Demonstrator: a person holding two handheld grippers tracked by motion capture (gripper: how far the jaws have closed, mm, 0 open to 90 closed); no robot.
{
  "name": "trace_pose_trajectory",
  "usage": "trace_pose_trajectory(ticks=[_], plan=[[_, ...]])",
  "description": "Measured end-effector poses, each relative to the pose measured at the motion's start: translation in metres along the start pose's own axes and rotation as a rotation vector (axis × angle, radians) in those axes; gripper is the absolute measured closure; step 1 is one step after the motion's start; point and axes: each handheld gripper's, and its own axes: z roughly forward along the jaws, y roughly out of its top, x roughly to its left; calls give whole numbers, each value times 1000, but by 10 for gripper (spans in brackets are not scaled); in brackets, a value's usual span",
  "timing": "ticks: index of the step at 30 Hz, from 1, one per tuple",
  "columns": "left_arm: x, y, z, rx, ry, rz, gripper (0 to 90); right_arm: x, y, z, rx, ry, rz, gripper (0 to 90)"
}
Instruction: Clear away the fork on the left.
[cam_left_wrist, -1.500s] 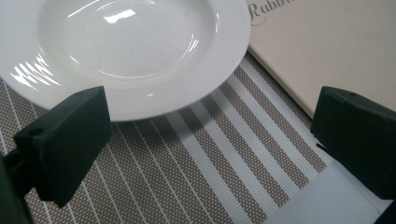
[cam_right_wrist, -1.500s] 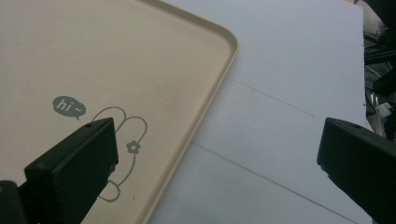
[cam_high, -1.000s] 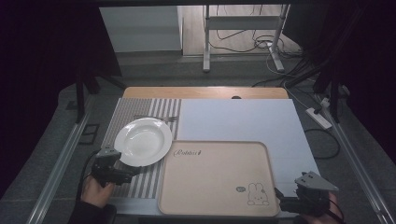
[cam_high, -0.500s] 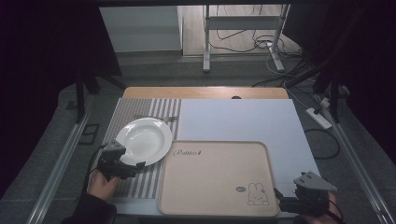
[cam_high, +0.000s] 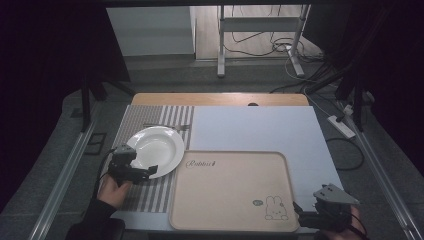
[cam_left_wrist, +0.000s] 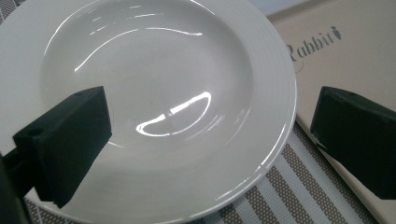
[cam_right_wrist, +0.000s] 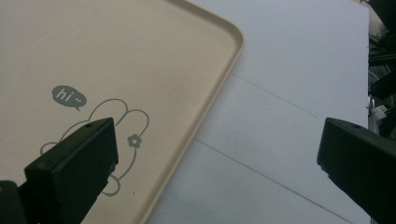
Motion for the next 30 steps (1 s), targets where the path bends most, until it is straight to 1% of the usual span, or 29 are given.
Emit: trace_pose_trajectory(ticks=[4,6,8,9,11,15,18,24,30], plan=[[3,7,5,11,2,-12,0,0,0,0,0,-3,-4,0],[6,11,8,27,-1,-23,0,1,0,1,1,-3,-6,0],[7,16,11,47,18,-27,0,1,0,1,2,-3,-7,0],[8,17,13,49,27,-26,0,1,0,1,3,-2,-8,0],[12,21,15,52,23,-30,0,1,0,1,5,-2,-10,0],[19,28,21,56,23,-23,0,1,0,1,10,-2,-14,0],[24,34,25,51,4,-16,0,2,0,1,12,0,-17,0],[31,44,35,59,-7,8,0,2,0,2,15,0,-24,0],[39,53,43,61,-12,11,0,3,1,2,19,-1,-28,0]])
